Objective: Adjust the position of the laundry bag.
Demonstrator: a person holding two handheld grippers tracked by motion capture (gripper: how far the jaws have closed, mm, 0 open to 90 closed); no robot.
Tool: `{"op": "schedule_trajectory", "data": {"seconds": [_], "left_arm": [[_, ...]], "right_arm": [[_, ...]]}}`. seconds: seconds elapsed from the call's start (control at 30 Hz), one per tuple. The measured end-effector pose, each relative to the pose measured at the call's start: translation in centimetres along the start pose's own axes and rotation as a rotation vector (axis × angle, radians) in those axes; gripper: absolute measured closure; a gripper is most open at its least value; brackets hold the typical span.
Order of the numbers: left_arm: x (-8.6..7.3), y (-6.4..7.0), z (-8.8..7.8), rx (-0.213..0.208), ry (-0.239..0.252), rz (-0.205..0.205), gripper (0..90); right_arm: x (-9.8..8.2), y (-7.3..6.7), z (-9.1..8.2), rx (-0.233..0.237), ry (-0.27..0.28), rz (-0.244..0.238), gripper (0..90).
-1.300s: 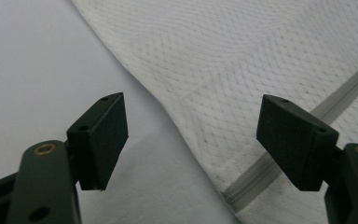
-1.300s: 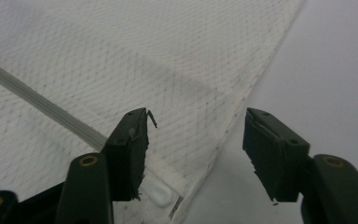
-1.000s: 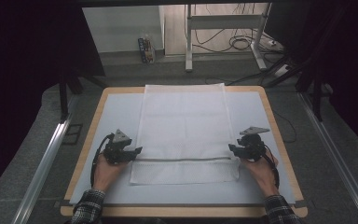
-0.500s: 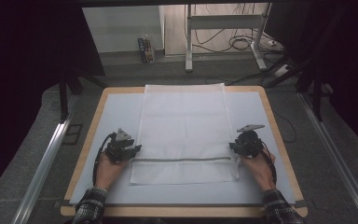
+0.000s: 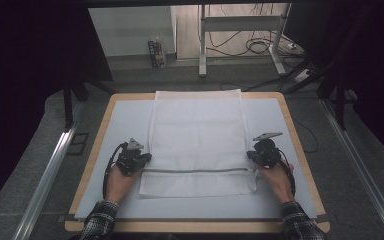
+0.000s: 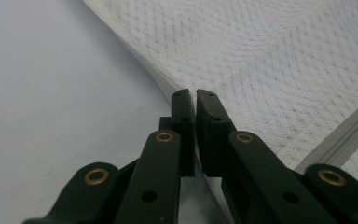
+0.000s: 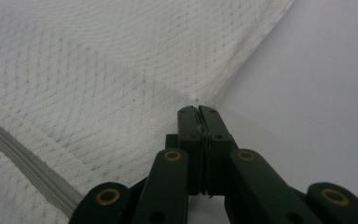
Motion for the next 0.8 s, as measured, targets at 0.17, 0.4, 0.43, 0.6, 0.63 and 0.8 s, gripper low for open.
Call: {"op": "schedule_trajectory", "data": {"seconds": [0.17,0.4,0.43,0.6,0.63,0.8], "left_arm": [[-0.04,-0.04,-0.01,-0.002,0.002,0.005,87.1],[-0.04,-0.02,-0.01,-0.003,0.004,0.003,87.1],[-0.04,-0.01,-0.01,-0.004,0.004,0.001,87.3],[-0.04,-0.02,-0.07,-0.018,0.003,-0.006,88.7],[-0.04,0.01,-0.11,-0.025,0.002,-0.007,88.7],[0.06,0.23,-0.35,-0.038,0.005,0.003,88.8]], "right_arm": [[-0.03,-0.07,0.01,-0.006,-0.009,-0.003,85.5],[-0.06,-0.05,0.02,0.002,-0.011,0.010,83.8],[-0.03,-0.07,0.03,-0.005,-0.017,0.000,83.9],[-0.02,-0.32,-0.07,-0.023,-0.026,-0.040,87.5],[-0.03,-0.31,-0.09,-0.022,-0.026,-0.040,87.6],[-0.21,-0.28,-0.33,-0.018,-0.035,-0.051,87.6]]}}
Point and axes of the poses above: each handheld gripper's, and its own axes: z roughly forward along the jaws, x roughly out of its top, y roughly to its right, the point moved 8 cm from there along z, roughly forward along the jaws, and after that the axes turned 7 degrees about x, right-handed, at the moved point
